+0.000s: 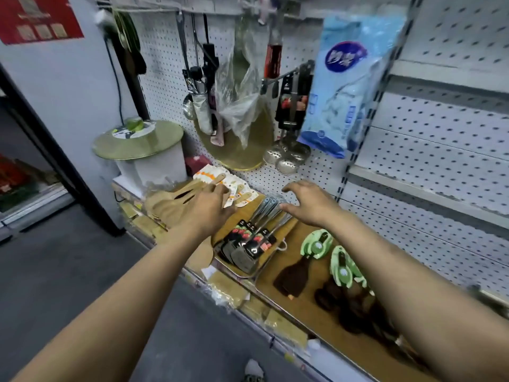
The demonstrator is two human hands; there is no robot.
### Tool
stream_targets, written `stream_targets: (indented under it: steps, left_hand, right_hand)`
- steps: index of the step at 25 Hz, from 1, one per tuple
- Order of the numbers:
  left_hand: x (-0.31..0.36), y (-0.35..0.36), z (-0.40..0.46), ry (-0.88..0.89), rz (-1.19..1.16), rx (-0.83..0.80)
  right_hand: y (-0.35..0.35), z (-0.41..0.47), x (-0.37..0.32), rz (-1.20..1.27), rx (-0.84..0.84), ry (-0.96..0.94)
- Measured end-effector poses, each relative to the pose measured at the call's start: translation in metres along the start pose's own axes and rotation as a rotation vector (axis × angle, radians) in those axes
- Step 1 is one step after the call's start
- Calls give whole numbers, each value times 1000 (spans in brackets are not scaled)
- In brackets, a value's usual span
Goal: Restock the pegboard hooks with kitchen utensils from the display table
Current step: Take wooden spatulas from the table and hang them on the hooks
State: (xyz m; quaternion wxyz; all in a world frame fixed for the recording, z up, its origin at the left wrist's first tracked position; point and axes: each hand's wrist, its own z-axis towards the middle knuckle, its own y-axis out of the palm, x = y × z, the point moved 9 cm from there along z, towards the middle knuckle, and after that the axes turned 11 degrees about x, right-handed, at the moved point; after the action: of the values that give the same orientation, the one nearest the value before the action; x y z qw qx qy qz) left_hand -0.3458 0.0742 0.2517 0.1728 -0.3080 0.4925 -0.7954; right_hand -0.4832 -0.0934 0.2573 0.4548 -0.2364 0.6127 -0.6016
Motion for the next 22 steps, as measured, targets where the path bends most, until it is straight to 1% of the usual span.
stream_targets:
  steps: [3,6,8,10,13,15,19,22]
  left_hand:
    - [-62,50,57,-67,51,-94]
    - [-125,101,99,-131,73,-182]
    - [-156,132,115,-160,30,-246]
    - [-192,166,131,-185,-15,-310]
    - [-233,208,152,-169,-50,-398]
    - [-253,230,165,-130,-73,-436]
    - [-291,264,180,-114,-159,-509]
    - [-309,280,186,-98,-220,-546]
  right_hand:
    - [69,75,0,58,-124,50]
    - [142,131,-13,143,-261,130]
    - [186,153,-23,227,-310,213]
    - [238,174,-32,342,-343,355]
    - [304,195,-39,519,-331,640]
    - [341,205,-43,579,-310,786]
    - [398,215,-58,626,-276,968]
    - [420,215,-69,644,-245,1079]
